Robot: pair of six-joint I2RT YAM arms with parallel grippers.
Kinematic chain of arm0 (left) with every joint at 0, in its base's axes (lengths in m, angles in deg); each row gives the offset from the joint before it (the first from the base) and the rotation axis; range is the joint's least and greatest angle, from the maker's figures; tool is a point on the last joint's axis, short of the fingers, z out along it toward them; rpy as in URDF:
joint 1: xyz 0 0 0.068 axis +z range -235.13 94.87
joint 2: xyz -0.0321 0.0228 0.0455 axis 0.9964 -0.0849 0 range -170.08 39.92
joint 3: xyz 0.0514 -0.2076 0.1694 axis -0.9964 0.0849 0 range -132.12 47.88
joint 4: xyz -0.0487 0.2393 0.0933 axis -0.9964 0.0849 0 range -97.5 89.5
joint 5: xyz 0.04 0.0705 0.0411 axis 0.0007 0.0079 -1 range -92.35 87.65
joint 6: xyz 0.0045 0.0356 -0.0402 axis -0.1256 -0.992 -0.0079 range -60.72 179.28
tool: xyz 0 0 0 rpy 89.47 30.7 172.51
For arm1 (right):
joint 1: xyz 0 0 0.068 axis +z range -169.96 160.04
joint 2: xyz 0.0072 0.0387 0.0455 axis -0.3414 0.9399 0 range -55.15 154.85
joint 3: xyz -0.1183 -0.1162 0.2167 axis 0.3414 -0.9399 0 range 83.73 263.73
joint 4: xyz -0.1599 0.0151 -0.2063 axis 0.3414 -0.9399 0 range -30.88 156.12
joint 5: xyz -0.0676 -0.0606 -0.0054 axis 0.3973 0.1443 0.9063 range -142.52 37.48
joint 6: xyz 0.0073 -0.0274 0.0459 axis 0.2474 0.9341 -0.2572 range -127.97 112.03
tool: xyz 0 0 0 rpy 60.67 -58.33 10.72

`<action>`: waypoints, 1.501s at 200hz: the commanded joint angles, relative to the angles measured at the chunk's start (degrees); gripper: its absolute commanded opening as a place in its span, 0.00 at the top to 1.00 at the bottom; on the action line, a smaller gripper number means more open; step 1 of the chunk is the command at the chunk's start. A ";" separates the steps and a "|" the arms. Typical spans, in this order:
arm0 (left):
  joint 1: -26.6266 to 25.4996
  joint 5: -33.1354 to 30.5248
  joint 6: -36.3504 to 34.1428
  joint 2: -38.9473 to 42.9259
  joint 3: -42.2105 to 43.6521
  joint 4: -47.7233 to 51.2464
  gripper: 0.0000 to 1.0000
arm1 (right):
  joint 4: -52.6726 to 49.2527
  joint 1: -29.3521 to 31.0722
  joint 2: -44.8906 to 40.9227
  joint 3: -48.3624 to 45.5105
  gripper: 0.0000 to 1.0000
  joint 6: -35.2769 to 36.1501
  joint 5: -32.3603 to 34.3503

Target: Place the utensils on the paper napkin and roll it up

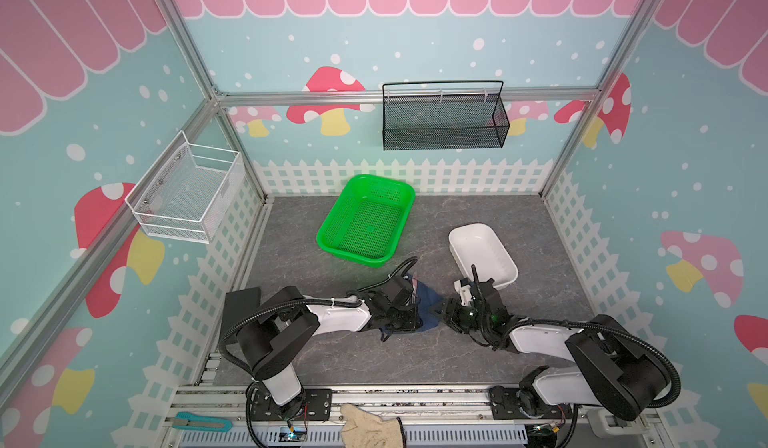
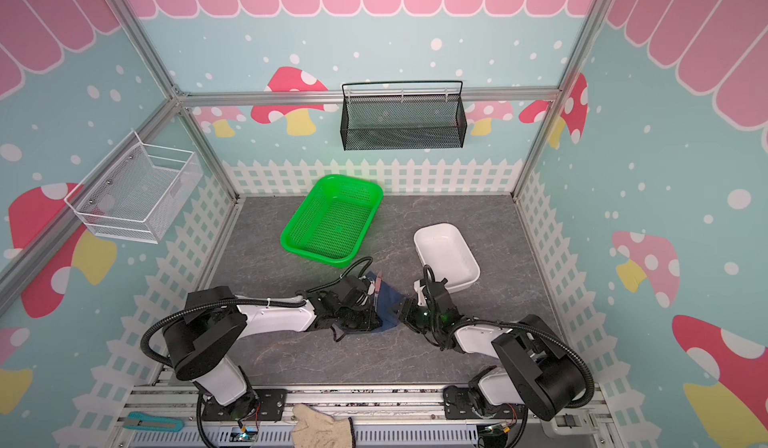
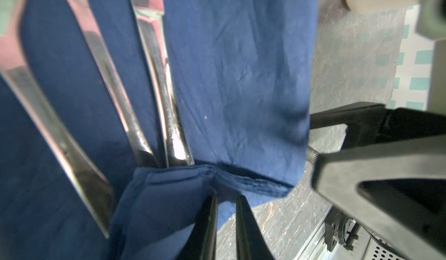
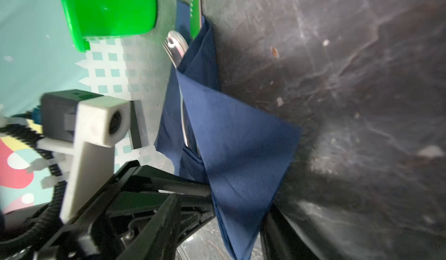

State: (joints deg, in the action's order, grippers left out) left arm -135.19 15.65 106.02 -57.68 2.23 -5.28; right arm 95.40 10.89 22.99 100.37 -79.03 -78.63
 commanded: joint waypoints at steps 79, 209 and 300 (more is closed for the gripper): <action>-0.30 -0.33 0.54 1.40 0.47 -0.97 0.81 | 14.74 -0.85 4.49 -1.00 0.49 -0.40 -4.25; 0.76 -4.06 0.46 10.95 3.86 3.25 0.75 | 3.82 -0.81 1.71 3.47 0.93 7.83 -2.67; 1.02 -4.58 0.03 6.89 3.68 2.62 0.80 | 3.77 -0.45 3.22 4.57 0.92 8.43 -4.32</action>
State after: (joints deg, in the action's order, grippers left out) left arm -134.60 12.20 106.40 -48.74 6.49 -2.66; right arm 99.53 10.14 25.33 103.36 -71.36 -81.99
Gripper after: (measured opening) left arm 0.210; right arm 0.077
